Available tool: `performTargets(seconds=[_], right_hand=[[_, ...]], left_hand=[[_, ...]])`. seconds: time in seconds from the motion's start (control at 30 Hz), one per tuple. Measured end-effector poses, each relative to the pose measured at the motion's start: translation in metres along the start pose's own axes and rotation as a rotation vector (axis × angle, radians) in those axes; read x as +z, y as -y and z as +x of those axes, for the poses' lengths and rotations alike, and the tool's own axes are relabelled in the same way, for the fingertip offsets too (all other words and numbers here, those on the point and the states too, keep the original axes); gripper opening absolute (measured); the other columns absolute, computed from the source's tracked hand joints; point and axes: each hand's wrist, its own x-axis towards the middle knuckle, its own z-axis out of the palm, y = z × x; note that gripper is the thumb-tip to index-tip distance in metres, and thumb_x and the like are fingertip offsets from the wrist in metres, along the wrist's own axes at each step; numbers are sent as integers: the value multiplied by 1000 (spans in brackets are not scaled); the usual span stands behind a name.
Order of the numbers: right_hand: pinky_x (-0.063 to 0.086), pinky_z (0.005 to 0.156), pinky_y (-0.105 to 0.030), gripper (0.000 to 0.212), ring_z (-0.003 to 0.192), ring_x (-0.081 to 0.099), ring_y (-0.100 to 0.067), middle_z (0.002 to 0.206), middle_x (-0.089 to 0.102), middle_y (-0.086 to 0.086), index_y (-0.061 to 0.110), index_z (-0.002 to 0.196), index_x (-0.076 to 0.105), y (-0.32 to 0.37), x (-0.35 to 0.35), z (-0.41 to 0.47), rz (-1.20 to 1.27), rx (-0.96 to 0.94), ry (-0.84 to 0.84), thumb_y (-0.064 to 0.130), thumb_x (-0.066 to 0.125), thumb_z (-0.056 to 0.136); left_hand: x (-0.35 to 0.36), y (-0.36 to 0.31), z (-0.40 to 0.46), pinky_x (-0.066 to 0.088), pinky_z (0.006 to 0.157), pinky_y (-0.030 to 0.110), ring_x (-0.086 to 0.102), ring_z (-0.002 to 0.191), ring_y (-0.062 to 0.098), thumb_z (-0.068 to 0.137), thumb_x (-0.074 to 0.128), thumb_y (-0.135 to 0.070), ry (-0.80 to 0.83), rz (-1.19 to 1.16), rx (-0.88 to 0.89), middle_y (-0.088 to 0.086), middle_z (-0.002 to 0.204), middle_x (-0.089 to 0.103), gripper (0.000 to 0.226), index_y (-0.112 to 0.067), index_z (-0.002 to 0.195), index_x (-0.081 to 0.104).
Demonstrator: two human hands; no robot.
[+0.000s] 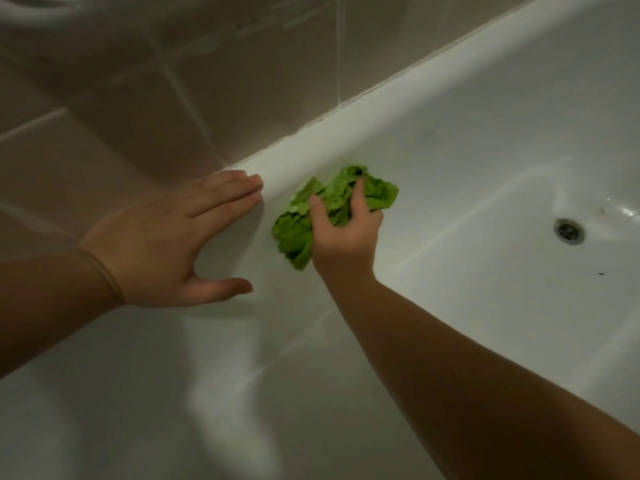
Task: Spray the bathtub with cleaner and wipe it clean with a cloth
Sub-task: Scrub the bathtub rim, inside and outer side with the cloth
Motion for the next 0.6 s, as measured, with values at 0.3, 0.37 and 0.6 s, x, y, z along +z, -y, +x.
performTargets(seconds=[0.3,0.37,0.6], right_hand=[[43,113,-41,79,117,53,-23,121,44,-8,23,160,34,2,-24,45,-32,-19,-153,40,73,94],[43,110,-37,80,116,54,-27,120,47,-10,23,161,33,-7,-15,29,-87,7,-111,40,73,93],[43,109,-37,76,119,52,-27,124,43,-8,24,160,33,-12,-19,52,-73,-51,-187,39,70,96]], left_hand=[[6,-1,23,42,113,59,38,149,33,83,71,-66,2,13,22,17,161,38,102,2,153,42],[7,-2,32,42,112,60,39,149,34,83,71,-65,0,17,21,18,160,39,101,2,152,43],[9,-4,51,42,113,58,40,148,36,86,70,-61,-6,15,54,21,158,41,95,5,150,44]])
